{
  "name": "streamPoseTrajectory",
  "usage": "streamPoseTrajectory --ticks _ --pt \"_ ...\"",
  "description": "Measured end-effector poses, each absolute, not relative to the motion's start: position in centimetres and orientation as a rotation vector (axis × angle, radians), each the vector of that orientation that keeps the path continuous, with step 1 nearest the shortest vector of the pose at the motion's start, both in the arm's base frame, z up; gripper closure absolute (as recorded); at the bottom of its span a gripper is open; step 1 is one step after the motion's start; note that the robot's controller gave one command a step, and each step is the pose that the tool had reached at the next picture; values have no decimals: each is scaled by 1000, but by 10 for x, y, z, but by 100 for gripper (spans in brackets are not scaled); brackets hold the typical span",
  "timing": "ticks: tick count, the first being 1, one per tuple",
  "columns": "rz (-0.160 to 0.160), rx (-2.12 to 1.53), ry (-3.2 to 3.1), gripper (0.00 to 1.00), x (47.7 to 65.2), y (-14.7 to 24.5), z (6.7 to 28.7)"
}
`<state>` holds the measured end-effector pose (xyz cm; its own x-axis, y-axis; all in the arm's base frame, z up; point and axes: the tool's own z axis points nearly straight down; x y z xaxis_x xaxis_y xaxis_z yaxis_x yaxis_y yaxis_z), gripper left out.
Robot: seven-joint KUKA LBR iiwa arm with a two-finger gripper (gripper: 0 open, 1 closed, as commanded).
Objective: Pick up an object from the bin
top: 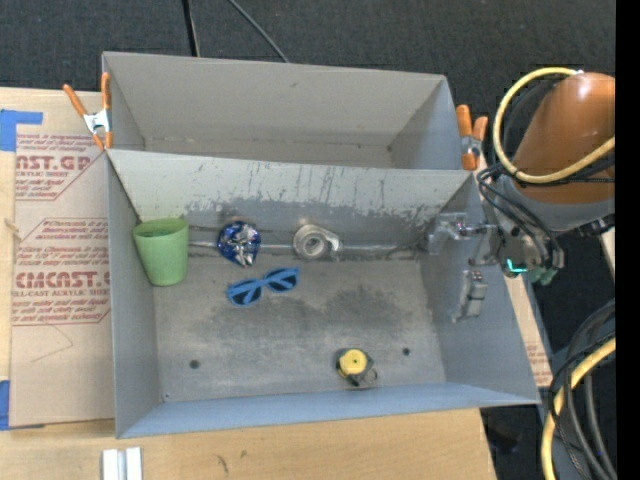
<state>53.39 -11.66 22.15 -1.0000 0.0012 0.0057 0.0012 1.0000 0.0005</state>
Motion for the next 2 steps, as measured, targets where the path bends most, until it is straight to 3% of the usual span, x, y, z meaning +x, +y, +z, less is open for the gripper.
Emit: streamPoseTrajectory --ticks 1,2 --pt "0 -313 -3128 0 502 -127 249" --pt "-3 -157 -3133 0 479 -94 84"
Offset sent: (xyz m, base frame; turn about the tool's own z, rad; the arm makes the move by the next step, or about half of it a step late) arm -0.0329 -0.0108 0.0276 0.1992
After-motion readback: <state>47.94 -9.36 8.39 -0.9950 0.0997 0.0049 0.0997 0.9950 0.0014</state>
